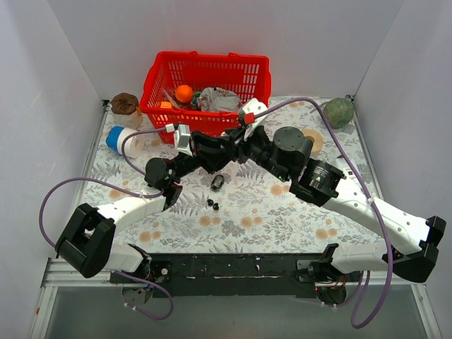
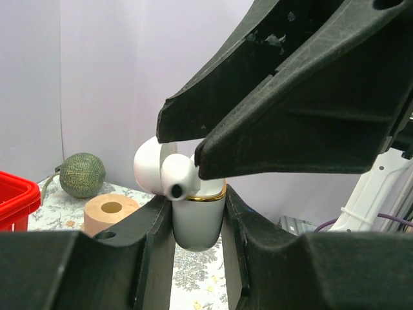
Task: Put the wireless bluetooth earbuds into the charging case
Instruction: Place the earbud in the charging case.
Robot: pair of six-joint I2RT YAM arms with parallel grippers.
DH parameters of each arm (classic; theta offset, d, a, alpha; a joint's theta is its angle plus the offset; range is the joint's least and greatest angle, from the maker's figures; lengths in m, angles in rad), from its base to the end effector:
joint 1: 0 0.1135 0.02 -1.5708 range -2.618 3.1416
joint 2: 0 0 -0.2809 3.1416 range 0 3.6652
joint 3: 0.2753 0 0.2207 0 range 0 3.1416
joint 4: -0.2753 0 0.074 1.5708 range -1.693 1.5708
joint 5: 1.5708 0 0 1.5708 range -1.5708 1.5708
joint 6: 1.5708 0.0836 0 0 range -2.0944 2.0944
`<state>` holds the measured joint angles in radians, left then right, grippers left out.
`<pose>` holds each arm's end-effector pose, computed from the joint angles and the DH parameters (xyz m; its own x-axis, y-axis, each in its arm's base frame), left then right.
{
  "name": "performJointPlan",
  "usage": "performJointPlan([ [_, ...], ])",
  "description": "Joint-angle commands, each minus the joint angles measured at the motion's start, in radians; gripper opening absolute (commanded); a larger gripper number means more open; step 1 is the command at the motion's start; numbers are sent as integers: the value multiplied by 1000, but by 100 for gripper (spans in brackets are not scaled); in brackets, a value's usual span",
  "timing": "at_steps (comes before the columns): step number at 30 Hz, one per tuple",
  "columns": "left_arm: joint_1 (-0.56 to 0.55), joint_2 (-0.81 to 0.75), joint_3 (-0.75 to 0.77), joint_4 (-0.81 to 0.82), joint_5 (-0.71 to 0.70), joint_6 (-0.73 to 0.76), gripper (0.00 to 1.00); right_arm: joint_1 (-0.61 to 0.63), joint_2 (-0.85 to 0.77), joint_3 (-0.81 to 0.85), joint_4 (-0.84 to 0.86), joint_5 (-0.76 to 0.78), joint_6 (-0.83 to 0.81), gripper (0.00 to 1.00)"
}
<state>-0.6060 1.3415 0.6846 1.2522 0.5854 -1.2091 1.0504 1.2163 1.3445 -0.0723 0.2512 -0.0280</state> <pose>0.2038 -0.1974 0.3854 -0.6326 -0.5100 -0.5828 0.7321 -0.1485 -0.6648 0.1574 0.2328 0.4722 0.0478 0.0290 -0.9984 -0.7159 0.6980 -0.0141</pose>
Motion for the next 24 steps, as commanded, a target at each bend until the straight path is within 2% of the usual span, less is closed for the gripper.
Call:
performJointPlan([
  [1,0,-16,41,36,-33,8,0,5,-21,8,-21,31,8,42],
  [16,-1,-30,29,1,-36,39,0,5,-47,54,-18,37,22,48],
  [21,-1,-47,23,-37,-39,62,0,5,-44,142,-101,20,43,52],
  [24,-1,-57,20,-60,-36,88,0,5,-43,176,-148,22,40,49],
])
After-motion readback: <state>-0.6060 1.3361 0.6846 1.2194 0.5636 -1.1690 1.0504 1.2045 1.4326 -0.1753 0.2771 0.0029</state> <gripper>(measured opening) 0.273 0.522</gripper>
